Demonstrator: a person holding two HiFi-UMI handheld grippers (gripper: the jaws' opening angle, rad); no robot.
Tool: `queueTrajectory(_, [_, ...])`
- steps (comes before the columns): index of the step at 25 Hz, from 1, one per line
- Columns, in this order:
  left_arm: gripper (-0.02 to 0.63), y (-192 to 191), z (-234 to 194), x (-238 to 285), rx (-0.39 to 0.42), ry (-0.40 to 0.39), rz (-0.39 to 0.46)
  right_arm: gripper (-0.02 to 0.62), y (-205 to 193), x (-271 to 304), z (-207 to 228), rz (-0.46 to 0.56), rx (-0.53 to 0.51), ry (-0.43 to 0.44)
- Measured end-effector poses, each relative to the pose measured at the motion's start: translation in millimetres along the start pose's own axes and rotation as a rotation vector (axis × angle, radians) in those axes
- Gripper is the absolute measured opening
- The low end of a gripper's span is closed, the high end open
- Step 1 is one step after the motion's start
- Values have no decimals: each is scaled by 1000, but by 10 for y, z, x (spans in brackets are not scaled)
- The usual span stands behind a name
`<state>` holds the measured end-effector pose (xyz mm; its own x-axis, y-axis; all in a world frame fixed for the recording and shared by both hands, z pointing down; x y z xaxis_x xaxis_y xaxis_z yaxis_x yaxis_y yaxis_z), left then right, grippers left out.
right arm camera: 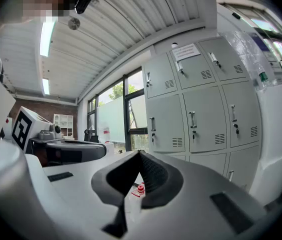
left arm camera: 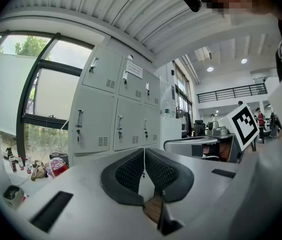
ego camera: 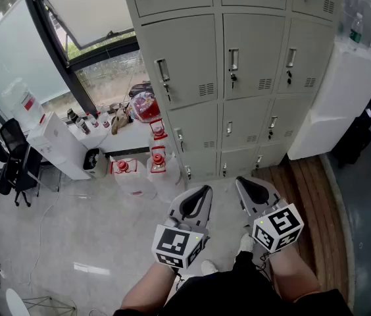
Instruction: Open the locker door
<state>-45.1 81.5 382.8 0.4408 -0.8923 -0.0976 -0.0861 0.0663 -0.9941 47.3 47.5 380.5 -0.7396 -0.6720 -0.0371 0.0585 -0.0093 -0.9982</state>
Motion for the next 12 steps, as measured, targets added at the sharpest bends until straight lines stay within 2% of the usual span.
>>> queueTrajectory(12, [21, 24, 4, -106, -17, -3, 4, 54, 39, -27, -93, 18, 5, -7])
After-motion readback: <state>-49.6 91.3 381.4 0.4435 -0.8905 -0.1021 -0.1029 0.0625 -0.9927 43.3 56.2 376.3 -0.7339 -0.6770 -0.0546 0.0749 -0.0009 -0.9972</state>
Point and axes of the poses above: the fingertips, and each gripper's own axes: x forward along the fingers, z to its right, y out of its top, the point moved 2 cm from there along -x, backward along the fingers, and after that the axes turned 9 degrees about z, right-handed, at the moved point
